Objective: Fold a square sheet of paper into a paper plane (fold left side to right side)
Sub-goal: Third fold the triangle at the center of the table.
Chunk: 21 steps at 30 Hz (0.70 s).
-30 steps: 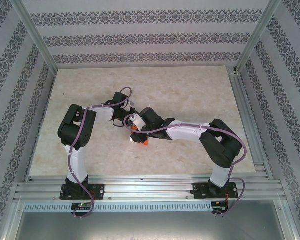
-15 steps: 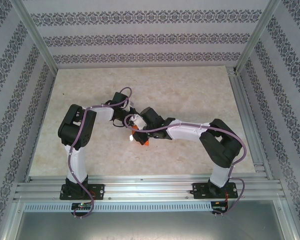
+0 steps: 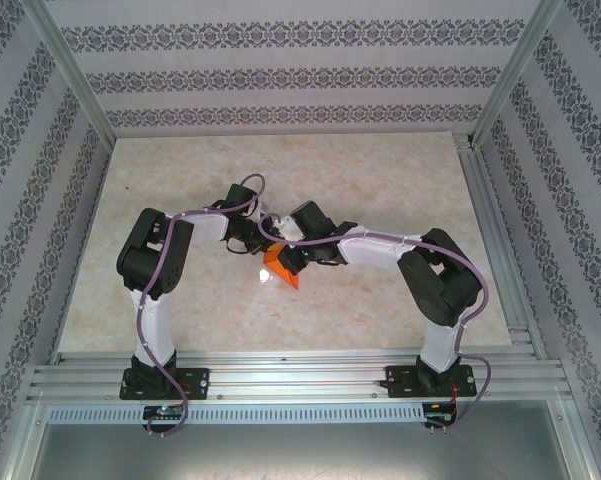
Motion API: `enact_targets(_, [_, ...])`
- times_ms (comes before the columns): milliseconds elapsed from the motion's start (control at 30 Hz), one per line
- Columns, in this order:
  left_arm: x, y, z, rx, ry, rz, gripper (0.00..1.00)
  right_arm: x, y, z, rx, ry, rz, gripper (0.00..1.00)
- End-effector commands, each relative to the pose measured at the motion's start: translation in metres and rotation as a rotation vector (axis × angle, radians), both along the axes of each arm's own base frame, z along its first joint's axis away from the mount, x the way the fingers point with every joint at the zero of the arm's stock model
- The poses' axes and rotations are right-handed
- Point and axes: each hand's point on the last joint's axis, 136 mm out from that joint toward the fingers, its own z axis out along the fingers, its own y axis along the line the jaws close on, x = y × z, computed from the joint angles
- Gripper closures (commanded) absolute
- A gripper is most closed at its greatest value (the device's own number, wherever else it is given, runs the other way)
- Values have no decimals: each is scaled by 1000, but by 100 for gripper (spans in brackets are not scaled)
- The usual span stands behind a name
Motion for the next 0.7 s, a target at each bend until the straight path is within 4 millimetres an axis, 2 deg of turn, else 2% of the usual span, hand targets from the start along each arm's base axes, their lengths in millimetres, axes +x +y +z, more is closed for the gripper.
enact_targets(0, [-3, 5, -19, 55, 24, -4, 86, 8, -6, -1, -23, -11, -13, 100])
enact_targets(367, [-2, 5, -21, 58, 27, -6, 87, 20, -26, -17, -91, 11, -99, 100])
enact_targets(667, [-3, 4, -25, 66, 34, -9, 87, 31, -32, -25, -135, 23, -136, 100])
